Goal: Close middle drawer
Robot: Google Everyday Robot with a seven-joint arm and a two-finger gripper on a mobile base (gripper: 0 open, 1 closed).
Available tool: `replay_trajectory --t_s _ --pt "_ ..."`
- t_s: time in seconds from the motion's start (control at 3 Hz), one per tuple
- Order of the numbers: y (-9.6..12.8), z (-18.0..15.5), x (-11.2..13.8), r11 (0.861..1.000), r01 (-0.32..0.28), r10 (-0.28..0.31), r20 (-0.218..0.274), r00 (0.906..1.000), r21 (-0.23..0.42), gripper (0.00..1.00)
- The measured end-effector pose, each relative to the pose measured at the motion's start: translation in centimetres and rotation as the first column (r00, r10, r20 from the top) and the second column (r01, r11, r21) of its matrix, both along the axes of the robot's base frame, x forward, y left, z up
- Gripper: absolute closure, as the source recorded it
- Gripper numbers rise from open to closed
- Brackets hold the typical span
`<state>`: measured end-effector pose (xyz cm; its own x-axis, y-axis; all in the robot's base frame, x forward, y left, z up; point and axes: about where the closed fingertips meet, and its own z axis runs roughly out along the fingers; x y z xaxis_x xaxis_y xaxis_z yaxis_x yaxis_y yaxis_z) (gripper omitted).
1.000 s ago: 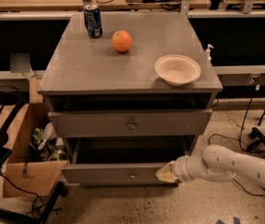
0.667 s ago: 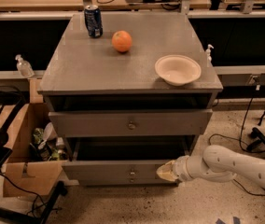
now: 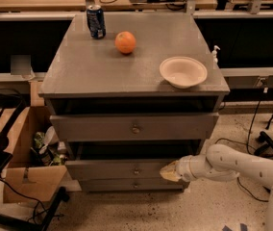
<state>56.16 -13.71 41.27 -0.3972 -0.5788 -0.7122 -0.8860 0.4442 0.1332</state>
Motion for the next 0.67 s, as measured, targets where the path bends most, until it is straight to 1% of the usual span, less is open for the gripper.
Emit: replay_trajectory --t_s 0.33,0.67 --pt "0.53 -0.54 2.77 1.0 0.002 -0.002 -0.013 0.9999 0.001 1.0" --pt "0.52 -0.53 2.67 1.0 0.002 -0.002 -0.013 0.9999 0.001 1.0"
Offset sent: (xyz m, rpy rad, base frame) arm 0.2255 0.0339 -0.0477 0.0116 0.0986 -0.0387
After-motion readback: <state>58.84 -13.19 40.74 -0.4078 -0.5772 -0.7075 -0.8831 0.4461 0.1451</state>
